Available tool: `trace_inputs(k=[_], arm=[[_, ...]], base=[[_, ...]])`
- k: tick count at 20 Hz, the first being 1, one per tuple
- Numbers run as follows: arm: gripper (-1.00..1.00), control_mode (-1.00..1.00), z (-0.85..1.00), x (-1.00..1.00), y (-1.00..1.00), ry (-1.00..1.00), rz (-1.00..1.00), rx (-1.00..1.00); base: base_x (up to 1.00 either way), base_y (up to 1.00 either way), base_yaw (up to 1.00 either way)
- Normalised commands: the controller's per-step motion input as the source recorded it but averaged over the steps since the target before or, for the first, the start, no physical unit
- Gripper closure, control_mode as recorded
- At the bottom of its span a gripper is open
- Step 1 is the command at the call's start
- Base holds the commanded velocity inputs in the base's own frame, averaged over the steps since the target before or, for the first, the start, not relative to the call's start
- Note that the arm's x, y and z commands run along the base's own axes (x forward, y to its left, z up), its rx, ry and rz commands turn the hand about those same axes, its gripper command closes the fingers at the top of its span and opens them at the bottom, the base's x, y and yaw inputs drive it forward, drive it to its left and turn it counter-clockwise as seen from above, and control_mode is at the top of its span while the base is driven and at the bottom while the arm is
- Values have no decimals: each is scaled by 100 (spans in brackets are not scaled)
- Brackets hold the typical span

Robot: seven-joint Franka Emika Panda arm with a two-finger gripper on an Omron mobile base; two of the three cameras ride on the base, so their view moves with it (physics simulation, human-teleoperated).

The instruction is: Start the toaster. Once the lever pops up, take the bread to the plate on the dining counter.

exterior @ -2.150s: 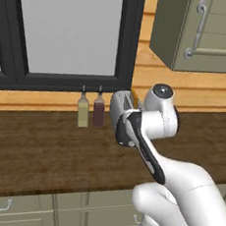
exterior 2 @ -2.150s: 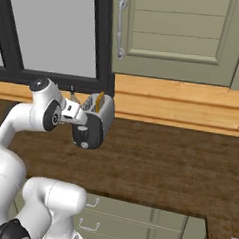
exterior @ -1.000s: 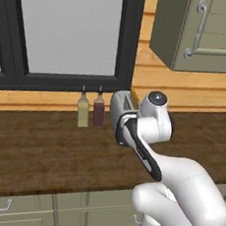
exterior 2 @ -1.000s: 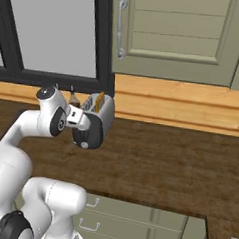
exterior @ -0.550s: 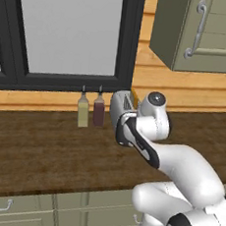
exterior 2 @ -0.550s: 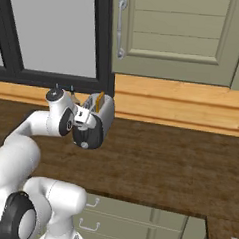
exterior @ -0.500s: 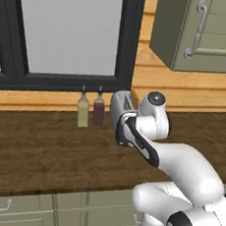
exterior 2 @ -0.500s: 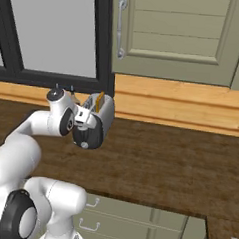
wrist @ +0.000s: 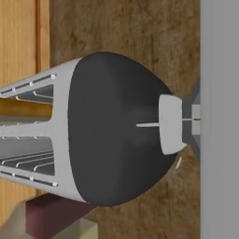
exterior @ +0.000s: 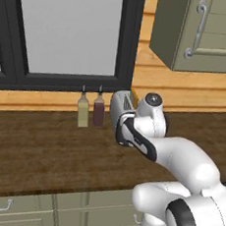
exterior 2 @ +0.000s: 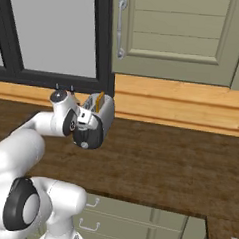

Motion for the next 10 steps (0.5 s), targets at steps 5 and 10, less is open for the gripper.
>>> trace_inputs(k=[5, 10], arm=[[100, -100, -31, 4, 0, 2, 0, 0], [100, -100, -19, 4, 0, 0, 0, 0]], base=[[0, 0, 0], [0, 0, 0]])
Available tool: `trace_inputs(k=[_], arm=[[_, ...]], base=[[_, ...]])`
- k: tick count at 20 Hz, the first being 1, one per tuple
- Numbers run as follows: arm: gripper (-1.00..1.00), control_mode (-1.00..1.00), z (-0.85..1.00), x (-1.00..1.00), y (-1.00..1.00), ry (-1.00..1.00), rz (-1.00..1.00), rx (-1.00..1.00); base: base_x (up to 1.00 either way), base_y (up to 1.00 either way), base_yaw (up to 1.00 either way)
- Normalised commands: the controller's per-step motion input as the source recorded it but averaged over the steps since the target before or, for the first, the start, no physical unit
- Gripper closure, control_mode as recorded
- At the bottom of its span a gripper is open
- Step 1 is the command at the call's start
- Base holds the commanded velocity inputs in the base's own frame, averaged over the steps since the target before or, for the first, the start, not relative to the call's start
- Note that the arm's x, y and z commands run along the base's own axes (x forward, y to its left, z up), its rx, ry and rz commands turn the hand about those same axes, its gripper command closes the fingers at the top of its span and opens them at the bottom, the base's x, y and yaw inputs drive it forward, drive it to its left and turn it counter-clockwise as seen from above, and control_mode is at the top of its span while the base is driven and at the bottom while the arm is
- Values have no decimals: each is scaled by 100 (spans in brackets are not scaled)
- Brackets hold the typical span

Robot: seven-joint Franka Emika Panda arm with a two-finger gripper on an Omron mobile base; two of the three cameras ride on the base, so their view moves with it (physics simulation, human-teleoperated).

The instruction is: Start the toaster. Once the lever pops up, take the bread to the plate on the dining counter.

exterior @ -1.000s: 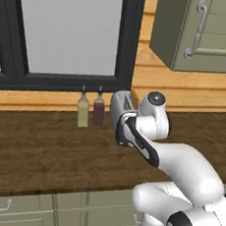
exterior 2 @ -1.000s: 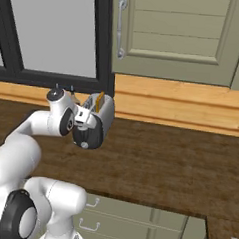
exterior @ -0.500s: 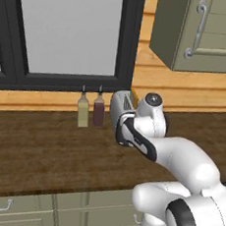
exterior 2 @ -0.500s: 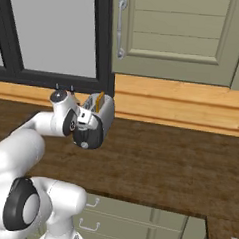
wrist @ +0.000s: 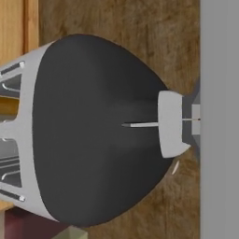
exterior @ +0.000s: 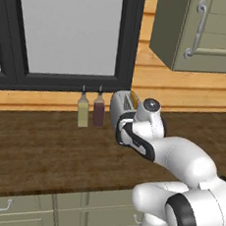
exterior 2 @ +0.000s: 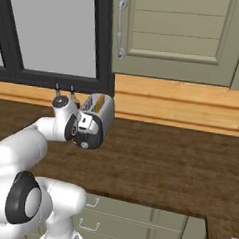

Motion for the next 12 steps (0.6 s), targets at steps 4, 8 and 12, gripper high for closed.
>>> trace_inputs(k=[4, 8, 12], arm=[[100, -100, -17, 9, 0, 0, 0, 0], [100, -100, -32, 7, 0, 1, 0, 0], [100, -100, -42, 11, 0, 3, 0, 0]], base=[[0, 0, 0], [0, 0, 0], [0, 0, 0]])
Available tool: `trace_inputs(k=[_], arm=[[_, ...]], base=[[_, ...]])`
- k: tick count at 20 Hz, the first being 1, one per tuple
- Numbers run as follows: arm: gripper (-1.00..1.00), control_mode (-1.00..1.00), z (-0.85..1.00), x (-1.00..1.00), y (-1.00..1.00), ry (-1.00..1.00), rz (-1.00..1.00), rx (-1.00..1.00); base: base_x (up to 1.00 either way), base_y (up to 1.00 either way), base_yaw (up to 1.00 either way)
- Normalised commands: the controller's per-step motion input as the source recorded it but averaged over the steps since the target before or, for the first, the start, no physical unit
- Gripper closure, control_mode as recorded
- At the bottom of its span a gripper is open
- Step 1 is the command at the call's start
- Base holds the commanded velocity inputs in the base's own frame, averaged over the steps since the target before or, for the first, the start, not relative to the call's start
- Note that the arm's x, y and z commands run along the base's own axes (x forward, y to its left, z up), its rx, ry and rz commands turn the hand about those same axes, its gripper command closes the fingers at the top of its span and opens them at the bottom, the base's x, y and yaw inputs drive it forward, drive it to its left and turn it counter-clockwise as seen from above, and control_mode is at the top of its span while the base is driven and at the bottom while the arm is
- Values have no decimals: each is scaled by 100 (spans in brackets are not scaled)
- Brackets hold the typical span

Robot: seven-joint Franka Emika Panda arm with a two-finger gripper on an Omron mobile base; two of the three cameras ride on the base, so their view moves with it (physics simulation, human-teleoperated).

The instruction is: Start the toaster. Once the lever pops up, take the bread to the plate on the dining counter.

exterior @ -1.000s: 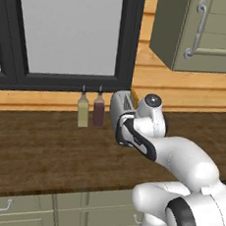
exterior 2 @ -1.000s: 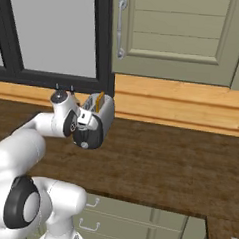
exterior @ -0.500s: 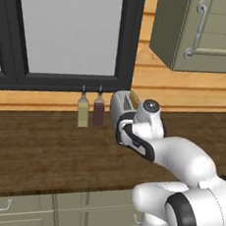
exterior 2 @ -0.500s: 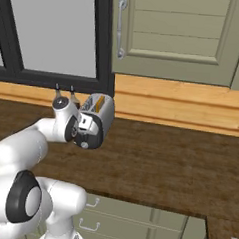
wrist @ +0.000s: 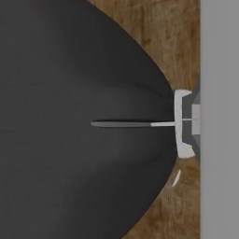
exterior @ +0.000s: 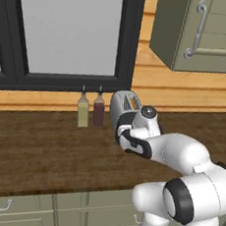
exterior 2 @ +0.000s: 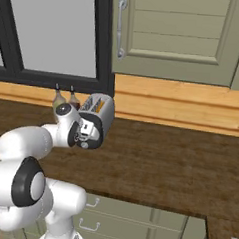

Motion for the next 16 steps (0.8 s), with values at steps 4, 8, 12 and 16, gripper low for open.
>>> trace_inputs(k=[4, 8, 12, 16], arm=[[100, -100, -55, 2, 0, 3, 0, 0], [100, -100, -46, 1, 0, 0, 0, 0], [100, -100, -21, -23, 0, 0, 0, 0], [100, -100, 60, -85, 0, -10, 0, 0]], base=[[0, 0, 0], [0, 0, 0], [0, 0, 0], [0, 0, 0]])
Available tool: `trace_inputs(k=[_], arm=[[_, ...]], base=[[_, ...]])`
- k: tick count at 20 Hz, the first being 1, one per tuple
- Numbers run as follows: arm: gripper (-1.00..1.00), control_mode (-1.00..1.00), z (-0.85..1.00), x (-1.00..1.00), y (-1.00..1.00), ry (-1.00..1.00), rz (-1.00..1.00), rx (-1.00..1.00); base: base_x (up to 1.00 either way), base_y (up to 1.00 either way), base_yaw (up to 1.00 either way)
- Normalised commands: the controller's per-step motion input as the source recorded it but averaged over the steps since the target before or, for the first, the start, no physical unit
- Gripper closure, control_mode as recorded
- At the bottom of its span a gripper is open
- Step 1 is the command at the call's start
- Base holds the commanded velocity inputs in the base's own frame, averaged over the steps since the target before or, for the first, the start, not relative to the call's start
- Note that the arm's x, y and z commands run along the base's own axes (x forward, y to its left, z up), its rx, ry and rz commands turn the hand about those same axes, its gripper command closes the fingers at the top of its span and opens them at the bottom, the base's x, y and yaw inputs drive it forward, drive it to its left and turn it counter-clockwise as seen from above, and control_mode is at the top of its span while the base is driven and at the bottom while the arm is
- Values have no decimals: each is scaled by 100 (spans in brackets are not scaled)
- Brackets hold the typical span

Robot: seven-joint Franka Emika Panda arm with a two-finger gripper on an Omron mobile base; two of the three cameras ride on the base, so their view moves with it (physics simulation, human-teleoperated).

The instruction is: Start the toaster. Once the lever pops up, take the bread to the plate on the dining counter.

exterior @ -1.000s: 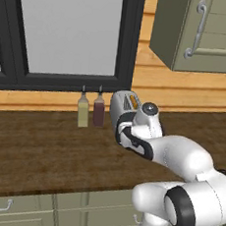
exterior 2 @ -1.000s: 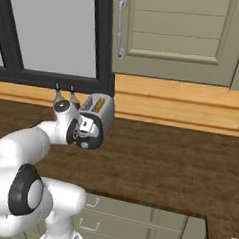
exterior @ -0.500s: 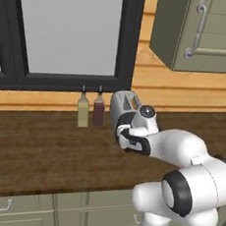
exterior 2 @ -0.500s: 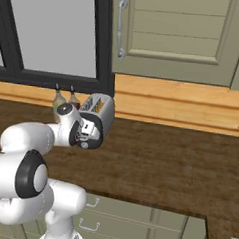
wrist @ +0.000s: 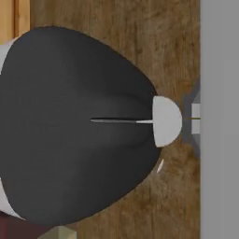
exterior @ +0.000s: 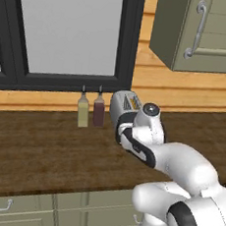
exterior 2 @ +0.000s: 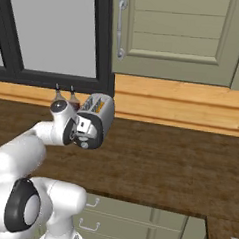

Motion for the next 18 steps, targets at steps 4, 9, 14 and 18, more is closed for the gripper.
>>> trace_inputs(k=[4, 9, 14, 18], arm=[[100, -100, 98, -41, 0, -10, 0, 2], [100, -100, 100, -27, 0, -5, 0, 2], [100, -100, 90, -31, -1, -10, 0, 0], [100, -100, 73, -3, 0, -18, -3, 0]], base=[[0, 0, 0], [0, 0, 0], [0, 0, 0], [0, 0, 0]])
